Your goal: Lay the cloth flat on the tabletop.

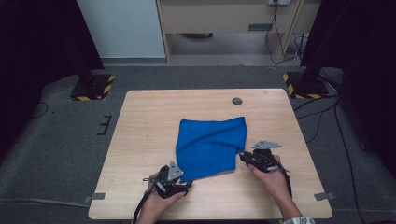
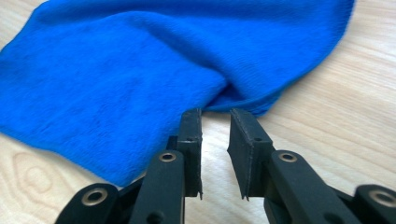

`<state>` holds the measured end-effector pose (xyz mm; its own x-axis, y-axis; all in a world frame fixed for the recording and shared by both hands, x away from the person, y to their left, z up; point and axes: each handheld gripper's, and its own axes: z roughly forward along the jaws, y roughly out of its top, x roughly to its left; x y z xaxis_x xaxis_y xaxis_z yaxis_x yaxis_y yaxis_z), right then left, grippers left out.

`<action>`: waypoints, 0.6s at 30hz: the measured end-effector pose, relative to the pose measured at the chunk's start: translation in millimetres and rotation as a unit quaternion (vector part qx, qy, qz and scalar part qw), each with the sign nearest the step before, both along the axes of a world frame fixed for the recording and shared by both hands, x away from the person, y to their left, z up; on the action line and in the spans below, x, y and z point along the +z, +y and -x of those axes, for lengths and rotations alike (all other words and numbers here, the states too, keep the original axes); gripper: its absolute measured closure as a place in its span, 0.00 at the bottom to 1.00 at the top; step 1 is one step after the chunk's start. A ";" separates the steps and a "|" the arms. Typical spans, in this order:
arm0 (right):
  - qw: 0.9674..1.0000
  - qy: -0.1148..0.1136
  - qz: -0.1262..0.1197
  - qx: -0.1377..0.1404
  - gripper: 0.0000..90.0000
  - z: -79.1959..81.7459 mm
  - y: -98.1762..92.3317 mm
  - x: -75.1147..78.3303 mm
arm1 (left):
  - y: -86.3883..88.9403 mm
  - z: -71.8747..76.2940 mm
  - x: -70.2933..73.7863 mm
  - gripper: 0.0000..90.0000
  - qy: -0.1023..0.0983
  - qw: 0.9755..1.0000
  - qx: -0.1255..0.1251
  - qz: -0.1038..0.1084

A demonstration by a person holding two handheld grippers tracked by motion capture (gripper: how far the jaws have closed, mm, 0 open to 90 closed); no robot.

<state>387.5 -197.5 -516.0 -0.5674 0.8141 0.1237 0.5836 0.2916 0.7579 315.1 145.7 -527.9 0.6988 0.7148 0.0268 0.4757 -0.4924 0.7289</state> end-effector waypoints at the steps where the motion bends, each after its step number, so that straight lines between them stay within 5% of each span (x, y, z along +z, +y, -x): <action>1: 1.000 0.002 -0.001 0.005 0.80 1.1 1.1 0.0 | -0.4 -0.1 -0.3 0.41 0.001 1.000 -0.001 -0.002; 8: 0.999 -0.001 -0.011 0.043 0.62 10.1 13.8 2.4 | 2.3 -2.7 1.0 0.73 0.001 1.000 0.007 -0.012; 13: 0.998 0.005 0.005 0.058 0.56 14.9 24.6 0.8 | 5.4 -8.2 3.0 0.89 0.006 1.000 0.014 -0.011; 18: 0.997 0.003 0.025 0.067 0.54 17.8 32.7 -1.8 | 7.2 -16.4 8.0 0.96 -0.010 1.000 0.026 -0.003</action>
